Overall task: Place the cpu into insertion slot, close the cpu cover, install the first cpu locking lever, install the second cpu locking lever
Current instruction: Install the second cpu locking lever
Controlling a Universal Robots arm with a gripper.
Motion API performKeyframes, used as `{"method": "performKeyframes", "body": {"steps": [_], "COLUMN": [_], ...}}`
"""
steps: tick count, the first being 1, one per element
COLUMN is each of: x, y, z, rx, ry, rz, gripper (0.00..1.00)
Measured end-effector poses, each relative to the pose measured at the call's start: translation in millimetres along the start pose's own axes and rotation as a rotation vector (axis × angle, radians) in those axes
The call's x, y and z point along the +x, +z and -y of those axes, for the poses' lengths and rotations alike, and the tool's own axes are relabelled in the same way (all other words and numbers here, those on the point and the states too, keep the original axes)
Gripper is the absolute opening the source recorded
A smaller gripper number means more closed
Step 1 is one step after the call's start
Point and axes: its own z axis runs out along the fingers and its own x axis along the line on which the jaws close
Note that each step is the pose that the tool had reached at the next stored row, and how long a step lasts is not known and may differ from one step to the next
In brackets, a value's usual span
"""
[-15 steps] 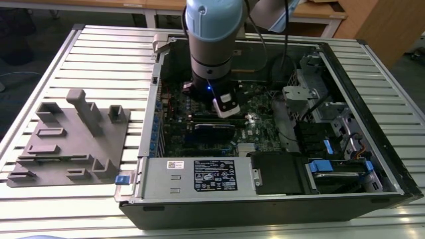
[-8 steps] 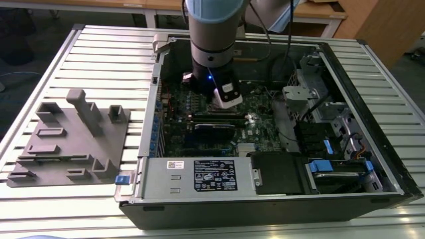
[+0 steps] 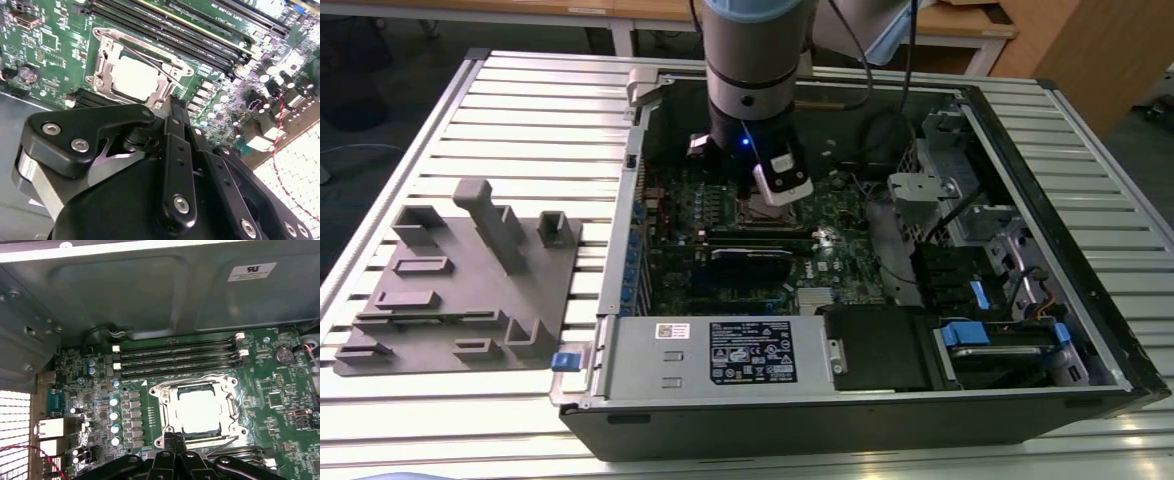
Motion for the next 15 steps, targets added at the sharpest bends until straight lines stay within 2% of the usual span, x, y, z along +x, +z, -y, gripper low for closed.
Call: {"method": "performKeyframes", "body": {"steps": [8,9,10,11,13,15], "x": [-11.5,-12.9,-13.9,-14.5,-15.0,-15.1], "y": [0.7,0.8,0.9,0.9,0.9,1.0], "z": [-1.5,-1.7,-1.8,-1.9,-2.0,-2.0], "rx": [0.0092,0.0127,0.0209,0.0327,0.0639,0.0869], "ry": [0.023,0.025,0.027,0.028,0.03,0.033], "rz": [0.0075,0.0086,0.0102,0.0125,0.0184,0.0238], "gripper": [0.11,0.11,0.11,0.11,0.11,0.11]}}
